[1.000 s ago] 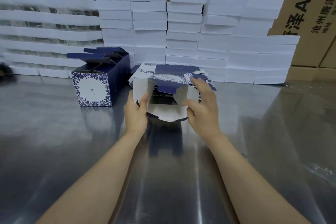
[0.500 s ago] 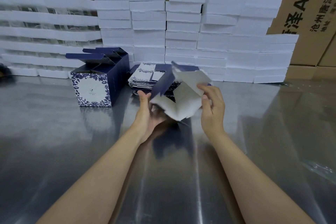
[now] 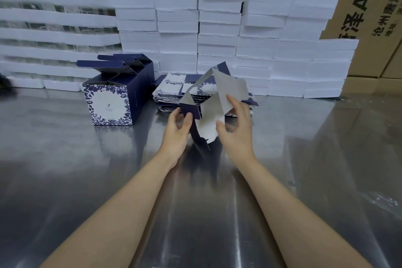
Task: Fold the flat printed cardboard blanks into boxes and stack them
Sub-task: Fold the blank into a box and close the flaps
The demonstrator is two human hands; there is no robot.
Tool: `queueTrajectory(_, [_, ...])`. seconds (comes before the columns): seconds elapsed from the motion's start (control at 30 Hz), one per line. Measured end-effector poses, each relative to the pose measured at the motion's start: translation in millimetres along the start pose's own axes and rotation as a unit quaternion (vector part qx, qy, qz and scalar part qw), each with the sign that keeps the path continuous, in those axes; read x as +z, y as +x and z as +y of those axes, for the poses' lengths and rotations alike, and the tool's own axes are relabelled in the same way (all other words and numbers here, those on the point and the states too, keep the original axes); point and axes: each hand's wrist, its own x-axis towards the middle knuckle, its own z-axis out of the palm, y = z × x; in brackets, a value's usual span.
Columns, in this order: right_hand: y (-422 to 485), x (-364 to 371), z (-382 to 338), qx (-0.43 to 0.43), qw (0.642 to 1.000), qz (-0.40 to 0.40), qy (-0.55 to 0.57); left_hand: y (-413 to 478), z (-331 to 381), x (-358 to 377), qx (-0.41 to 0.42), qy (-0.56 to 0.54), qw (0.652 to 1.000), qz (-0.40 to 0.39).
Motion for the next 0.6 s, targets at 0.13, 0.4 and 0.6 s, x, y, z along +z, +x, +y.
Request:
queueTrajectory(0.13, [-3.3,4.1,2.0,-0.062,0.995,-0.030,-0.067,1.0,0.8,1.4,0.006,0.004,1.000,0.022])
queueTrajectory(0.4, [-5.5,0.7,-0.8,-0.091,0.990,-0.020,-0.104,-0.7,1.1,-0.5,0.063,0.045,0.996,-0.038])
queueTrajectory(0.6, [-7.3,1.5,-3.9,-0.154,0.982,-0.062,-0.094,7.9,-3.6,-6.3,0.041,-0.032,0.994,0.097])
